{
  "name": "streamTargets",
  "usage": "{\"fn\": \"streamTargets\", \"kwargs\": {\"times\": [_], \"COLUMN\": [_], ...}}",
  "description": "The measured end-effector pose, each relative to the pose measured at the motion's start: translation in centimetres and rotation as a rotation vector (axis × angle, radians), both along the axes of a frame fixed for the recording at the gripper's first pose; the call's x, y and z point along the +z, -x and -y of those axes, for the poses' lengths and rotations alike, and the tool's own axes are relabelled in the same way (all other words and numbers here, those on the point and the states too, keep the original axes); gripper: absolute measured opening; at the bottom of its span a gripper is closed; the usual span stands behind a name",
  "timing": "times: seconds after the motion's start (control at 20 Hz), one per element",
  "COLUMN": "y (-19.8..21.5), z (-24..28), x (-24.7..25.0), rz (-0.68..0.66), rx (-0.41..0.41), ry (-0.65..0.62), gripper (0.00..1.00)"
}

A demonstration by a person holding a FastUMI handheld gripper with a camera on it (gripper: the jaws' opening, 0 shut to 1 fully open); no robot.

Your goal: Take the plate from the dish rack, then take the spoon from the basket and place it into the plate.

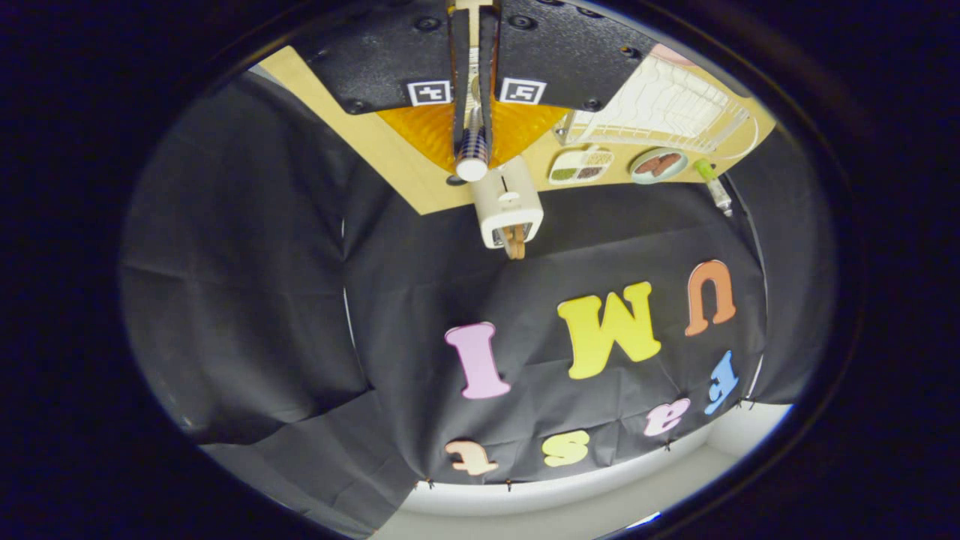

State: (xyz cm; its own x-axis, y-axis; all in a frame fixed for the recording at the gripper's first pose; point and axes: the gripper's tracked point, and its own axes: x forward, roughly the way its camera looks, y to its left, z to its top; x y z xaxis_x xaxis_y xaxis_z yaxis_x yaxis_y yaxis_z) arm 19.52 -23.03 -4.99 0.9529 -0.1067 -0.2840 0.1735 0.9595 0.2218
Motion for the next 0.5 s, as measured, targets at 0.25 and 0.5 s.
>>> {"fn": "streamTargets", "kwargs": {"times": [0.25, 0.5], "y": [4.8, 10.1], "z": [-6.2, -14.9], "x": [4.7, 5.5], "rz": [-0.016, -0.024], "rx": [0.034, 0.110], "ry": [0.030, 0.029], "gripper": [0.10, 0.10]}}
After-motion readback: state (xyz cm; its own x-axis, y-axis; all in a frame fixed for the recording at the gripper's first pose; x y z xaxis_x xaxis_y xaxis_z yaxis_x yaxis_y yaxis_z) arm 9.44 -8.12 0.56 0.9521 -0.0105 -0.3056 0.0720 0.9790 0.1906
